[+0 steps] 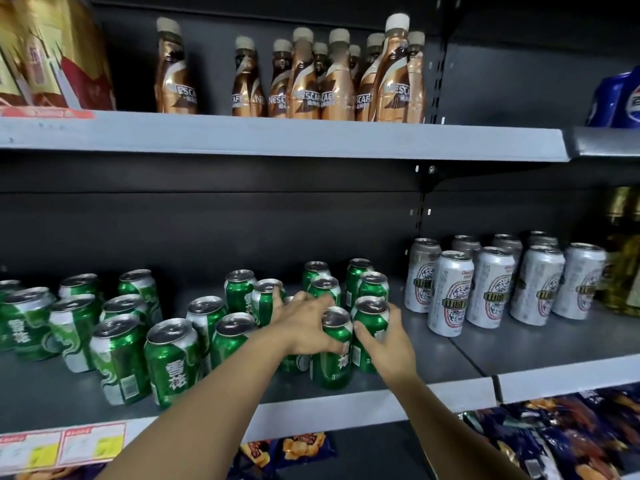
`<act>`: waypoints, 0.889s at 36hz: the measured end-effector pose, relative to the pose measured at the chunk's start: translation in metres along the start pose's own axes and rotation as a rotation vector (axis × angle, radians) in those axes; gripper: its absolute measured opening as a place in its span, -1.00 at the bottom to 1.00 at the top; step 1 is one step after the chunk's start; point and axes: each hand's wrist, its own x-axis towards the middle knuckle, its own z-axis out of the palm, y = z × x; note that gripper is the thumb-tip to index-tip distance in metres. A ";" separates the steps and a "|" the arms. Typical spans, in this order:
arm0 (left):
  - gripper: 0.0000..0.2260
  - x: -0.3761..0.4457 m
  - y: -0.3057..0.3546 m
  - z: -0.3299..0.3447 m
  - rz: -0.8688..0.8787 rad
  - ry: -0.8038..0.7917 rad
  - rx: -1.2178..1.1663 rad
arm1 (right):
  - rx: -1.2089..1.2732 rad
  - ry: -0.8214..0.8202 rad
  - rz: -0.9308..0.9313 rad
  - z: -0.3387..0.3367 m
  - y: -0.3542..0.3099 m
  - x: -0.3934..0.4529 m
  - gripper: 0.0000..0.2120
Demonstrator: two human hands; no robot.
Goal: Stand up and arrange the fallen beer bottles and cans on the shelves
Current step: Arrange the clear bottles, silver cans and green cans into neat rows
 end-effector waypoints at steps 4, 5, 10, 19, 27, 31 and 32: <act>-0.31 -0.002 0.004 -0.001 -0.014 0.002 -0.005 | -0.063 -0.044 -0.012 0.003 0.016 -0.006 -0.36; -0.32 -0.001 0.005 -0.001 -0.017 0.004 -0.010 | -0.077 -0.028 -0.008 0.002 0.018 -0.007 -0.39; -0.33 0.003 0.001 0.002 -0.035 0.013 -0.051 | -0.134 0.122 0.012 0.001 0.017 -0.004 -0.44; -0.33 0.001 0.002 0.004 -0.048 0.014 -0.066 | -0.167 0.110 0.076 -0.014 0.030 0.009 -0.48; -0.32 0.000 0.004 0.003 -0.066 -0.006 -0.070 | -0.127 0.356 -0.046 -0.007 0.031 0.001 -0.31; -0.25 -0.001 0.002 -0.002 -0.050 -0.070 -0.038 | -0.143 0.506 -0.292 -0.002 0.012 -0.015 -0.42; -0.20 -0.001 0.001 -0.004 -0.038 -0.096 -0.033 | -0.162 0.479 -0.397 0.000 0.006 -0.017 -0.46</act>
